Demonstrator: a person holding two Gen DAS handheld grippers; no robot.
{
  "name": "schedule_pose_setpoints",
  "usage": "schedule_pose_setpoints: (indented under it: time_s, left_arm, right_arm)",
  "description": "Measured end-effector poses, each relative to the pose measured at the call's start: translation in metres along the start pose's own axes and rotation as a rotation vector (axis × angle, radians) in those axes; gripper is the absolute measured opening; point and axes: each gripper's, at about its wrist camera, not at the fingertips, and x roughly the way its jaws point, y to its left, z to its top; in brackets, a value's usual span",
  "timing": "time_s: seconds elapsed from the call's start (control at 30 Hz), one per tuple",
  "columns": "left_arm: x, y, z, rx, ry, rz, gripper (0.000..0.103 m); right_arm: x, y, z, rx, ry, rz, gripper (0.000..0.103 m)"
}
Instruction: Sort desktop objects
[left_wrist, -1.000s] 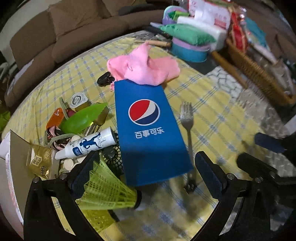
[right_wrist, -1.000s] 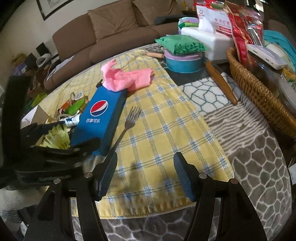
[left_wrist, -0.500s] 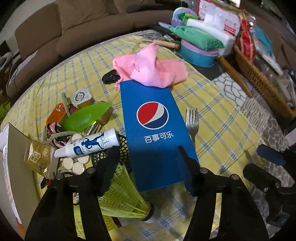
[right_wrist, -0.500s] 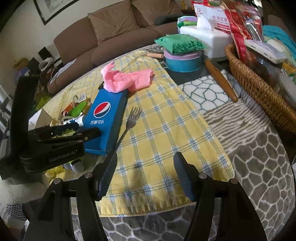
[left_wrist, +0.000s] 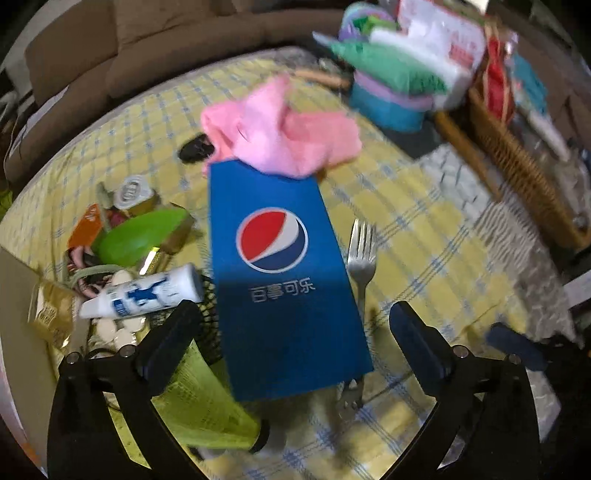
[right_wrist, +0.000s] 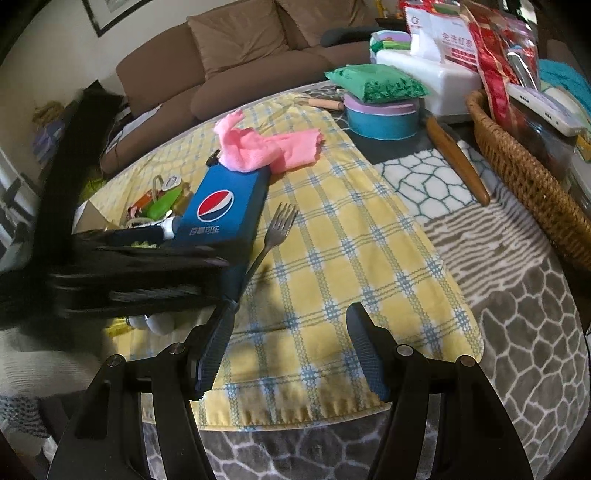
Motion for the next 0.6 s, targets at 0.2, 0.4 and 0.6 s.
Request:
schedule_pose_setpoints:
  time_s: [0.2, 0.4, 0.6]
  left_arm:
    - [0.009, 0.000, -0.009, 0.011, -0.013, -0.034, 0.086]
    - [-0.004, 0.010, -0.016, -0.019, -0.029, -0.070, 0.083]
    - [-0.033, 0.024, -0.016, -0.046, -0.091, -0.139, 0.080]
  right_arm:
    - [0.002, 0.006, -0.002, -0.040, 0.015, -0.014, 0.066]
    - [0.001, 0.003, -0.003, -0.015, 0.019, 0.026, 0.070]
    - [-0.012, -0.006, -0.002, 0.063, -0.020, 0.162, 0.070]
